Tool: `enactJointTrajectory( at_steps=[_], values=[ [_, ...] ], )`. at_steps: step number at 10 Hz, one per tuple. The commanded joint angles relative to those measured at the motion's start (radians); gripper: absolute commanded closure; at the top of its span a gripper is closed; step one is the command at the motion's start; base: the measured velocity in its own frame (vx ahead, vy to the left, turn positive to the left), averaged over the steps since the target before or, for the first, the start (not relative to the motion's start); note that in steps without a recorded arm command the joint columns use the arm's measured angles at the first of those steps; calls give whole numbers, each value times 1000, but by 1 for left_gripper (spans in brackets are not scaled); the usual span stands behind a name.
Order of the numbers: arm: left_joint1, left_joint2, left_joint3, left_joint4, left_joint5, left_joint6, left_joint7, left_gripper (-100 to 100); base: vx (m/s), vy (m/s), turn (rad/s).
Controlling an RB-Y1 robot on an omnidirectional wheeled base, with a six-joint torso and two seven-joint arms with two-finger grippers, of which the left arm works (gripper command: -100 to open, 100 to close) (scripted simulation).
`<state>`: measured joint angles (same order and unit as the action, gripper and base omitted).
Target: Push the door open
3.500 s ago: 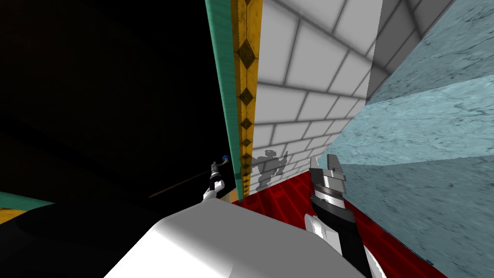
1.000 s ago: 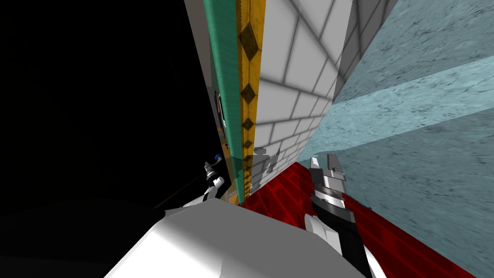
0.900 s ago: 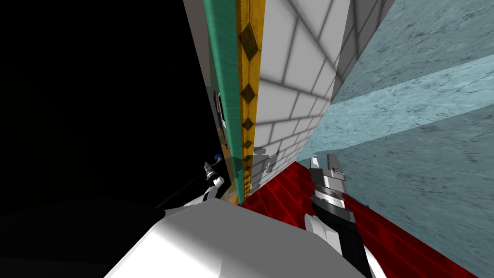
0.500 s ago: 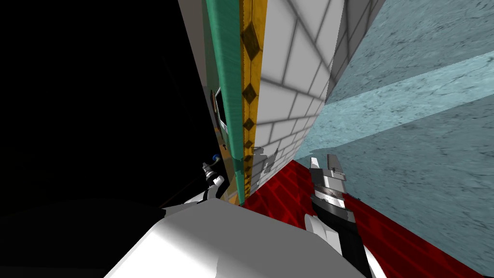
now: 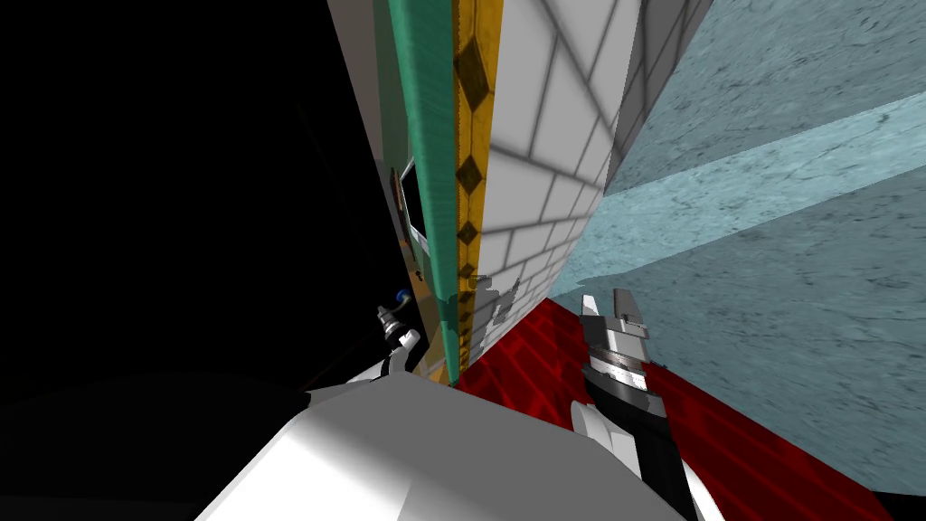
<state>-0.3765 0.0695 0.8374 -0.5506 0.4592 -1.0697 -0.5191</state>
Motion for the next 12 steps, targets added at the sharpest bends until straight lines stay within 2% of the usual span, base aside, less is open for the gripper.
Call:
enactJointTrajectory(
  at_steps=[1, 4, 7, 11, 12],
  values=[
    [-12, 8, 34, 3, 15, -41, -19, 100, -18, 76, -151],
    [-12, 8, 34, 14, 15, -41, -19, 100, 0, 41, -30],
    [-12, 8, 34, 3, 15, -41, -19, 100, 5, -9, 4],
    [-44, 0, 104, 38, 50, -98, -60, 100, -19, 78, -147],
    [-44, 0, 104, 38, 50, -98, -60, 100, 12, 77, -50]
  ],
)
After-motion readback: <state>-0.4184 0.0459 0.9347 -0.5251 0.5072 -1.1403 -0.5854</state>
